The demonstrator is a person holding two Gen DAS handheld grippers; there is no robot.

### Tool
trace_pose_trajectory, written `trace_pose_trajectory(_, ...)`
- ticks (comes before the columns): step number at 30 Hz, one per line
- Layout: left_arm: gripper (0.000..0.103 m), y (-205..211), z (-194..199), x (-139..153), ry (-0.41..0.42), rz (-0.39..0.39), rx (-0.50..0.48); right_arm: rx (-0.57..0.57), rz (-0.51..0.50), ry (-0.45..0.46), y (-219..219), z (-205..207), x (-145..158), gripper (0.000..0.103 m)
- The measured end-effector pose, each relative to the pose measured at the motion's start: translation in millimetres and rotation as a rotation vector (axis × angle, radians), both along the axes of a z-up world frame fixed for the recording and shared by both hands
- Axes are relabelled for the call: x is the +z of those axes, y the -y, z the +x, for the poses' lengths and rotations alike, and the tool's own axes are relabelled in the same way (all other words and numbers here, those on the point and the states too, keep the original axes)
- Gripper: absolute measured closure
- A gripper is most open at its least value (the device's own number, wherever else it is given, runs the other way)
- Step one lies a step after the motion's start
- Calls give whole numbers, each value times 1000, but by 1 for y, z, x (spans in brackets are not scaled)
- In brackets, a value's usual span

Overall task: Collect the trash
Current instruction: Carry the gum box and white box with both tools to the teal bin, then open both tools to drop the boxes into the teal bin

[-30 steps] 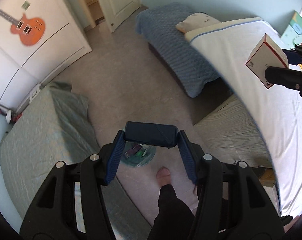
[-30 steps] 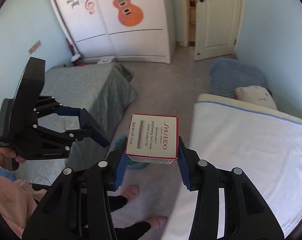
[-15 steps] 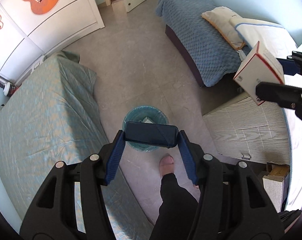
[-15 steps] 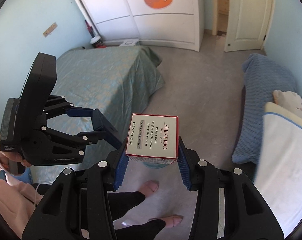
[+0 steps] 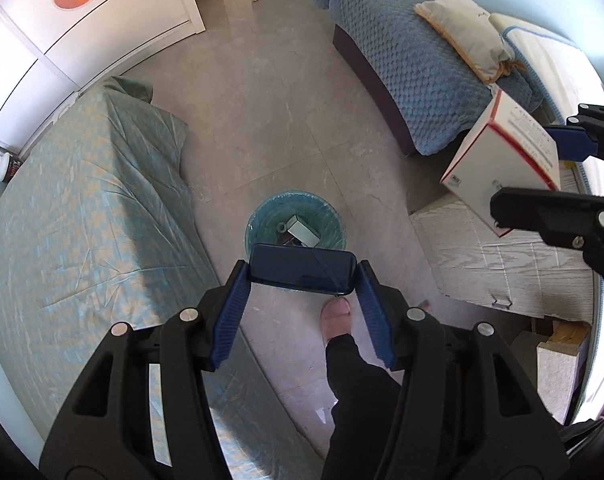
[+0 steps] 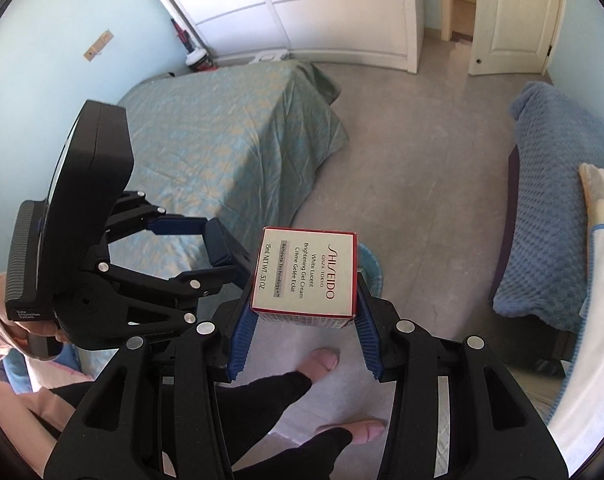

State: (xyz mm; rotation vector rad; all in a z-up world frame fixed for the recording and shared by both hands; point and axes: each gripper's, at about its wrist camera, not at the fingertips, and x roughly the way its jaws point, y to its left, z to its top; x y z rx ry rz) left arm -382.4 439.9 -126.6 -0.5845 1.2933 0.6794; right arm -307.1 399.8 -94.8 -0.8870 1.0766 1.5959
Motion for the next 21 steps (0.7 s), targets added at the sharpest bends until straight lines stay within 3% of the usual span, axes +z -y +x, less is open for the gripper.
trace_pose_trajectory(8, 51, -10, 1, -19, -19, -29, -3, 9, -50, 1, -18, -5, -16, 55)
trace_pose_trajectory(9, 50, -12, 2, -20, -20, -32, -4, 16, -50, 7, -20, -6, -17, 50)
trace_pose_trajectory(11, 42, -15, 2, -23, -38, -30, 5, 16, -49, 10, -25, -7, -16, 29)
trace_pose_trajectory(15, 25, -21, 0, -26, -52, -23, 12, 13, -31, 15, -31, -5, -13, 29)
trace_pose_trajectory(21, 24, -26, -3, -24, -53, -26, 13, -27, -36, -2, -33, 7, -12, 29)
